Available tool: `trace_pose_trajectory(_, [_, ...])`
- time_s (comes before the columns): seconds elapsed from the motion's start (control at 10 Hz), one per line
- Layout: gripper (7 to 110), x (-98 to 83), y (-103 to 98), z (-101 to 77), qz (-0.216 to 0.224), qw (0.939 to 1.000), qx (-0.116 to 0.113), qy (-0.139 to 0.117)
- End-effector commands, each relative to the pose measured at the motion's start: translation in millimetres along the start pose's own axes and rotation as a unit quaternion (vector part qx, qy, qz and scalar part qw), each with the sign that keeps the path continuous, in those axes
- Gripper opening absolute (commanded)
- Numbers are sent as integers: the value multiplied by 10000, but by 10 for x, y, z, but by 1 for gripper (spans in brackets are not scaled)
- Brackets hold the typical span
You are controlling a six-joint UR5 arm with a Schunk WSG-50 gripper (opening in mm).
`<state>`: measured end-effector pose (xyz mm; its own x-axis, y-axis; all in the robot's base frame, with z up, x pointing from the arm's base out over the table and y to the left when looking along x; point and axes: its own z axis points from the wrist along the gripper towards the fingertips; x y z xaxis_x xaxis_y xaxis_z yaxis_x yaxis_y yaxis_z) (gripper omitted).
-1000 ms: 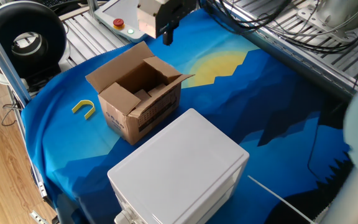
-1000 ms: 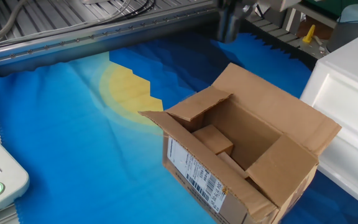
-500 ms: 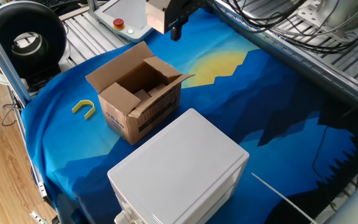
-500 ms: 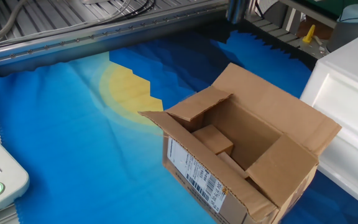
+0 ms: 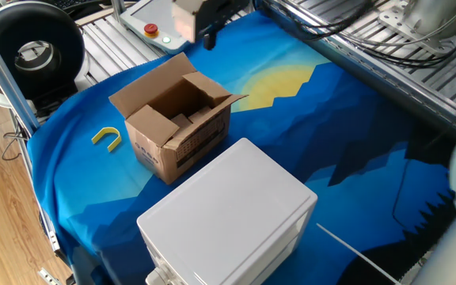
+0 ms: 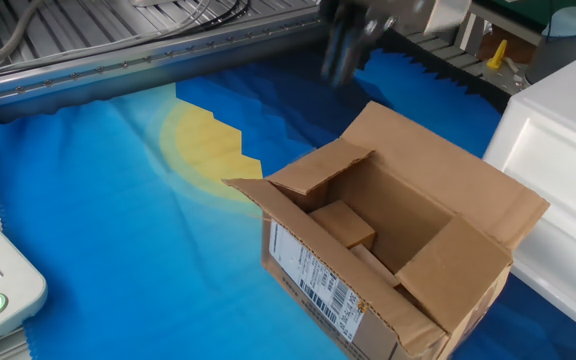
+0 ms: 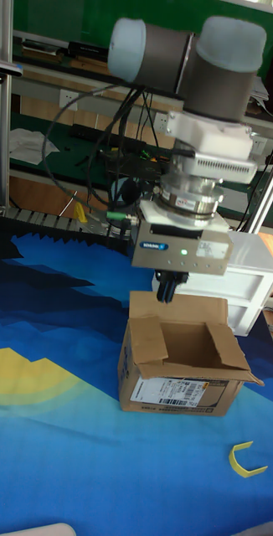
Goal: Cover the box
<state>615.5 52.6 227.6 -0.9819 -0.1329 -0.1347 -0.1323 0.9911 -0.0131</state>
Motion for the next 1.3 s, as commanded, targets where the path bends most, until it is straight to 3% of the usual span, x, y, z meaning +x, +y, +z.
trace_pose_trajectory(0.0, [7,-303,155,245,150,9998,30,-87])
trace_pose_trajectory(0.2, [7,-464,232,474,182,9995,176,-164])
trace_pose_trajectory(0.4, [7,-514,252,527,111,9995,233,-186])
trace_pose_trajectory(0.6, [7,-393,302,466,25,9999,99,47])
trace_pose_trajectory(0.8, [7,-189,476,453,29,9986,-248,457])
trace_pose_trajectory(1.1, [7,-191,549,449,41,9982,-394,453])
trace_pose_trajectory(1.2, [7,-198,433,456,-25,9989,-163,438])
